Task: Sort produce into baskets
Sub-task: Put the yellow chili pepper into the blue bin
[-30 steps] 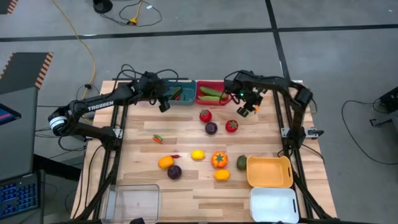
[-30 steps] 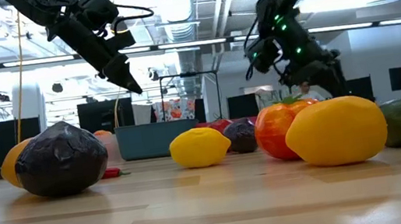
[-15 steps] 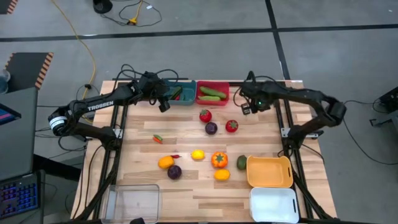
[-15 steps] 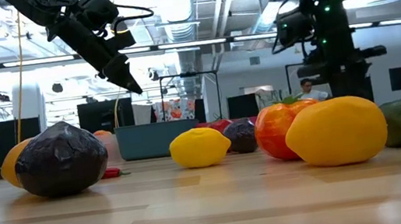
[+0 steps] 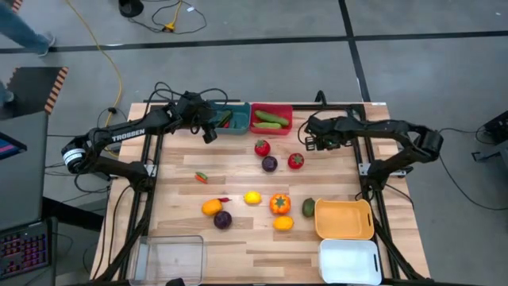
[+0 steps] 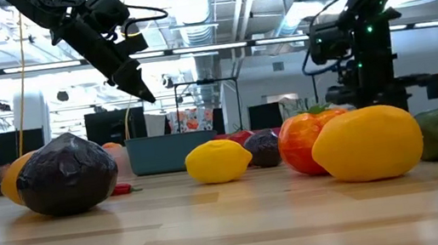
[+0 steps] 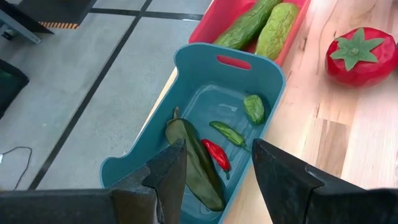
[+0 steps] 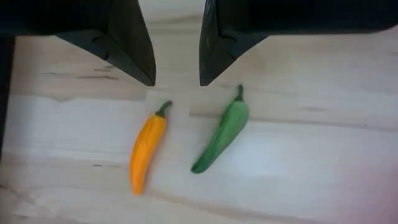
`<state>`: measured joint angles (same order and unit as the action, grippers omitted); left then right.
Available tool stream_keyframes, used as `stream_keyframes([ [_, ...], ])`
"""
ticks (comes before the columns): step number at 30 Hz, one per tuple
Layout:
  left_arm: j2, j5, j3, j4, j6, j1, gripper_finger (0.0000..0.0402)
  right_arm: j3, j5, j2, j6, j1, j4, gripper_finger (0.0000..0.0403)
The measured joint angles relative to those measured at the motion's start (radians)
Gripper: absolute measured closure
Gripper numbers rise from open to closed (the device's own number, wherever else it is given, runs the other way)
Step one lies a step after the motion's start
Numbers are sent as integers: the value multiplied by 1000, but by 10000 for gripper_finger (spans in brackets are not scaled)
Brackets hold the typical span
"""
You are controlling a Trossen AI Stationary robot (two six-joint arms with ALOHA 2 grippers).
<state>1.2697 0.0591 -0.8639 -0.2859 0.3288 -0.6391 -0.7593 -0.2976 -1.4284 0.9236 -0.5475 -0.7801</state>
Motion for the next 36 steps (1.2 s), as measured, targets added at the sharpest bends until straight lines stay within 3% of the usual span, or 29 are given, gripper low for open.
stream_keyframes([
  [6,0,0,0,0,0,0,231,35,-54,0,48,-26,27,253],
  [26,0,0,0,0,0,0,231,187,-72,2,37,-99,324,255],
  [36,0,0,0,0,-1,0,231,212,-74,3,37,-108,370,310],
])
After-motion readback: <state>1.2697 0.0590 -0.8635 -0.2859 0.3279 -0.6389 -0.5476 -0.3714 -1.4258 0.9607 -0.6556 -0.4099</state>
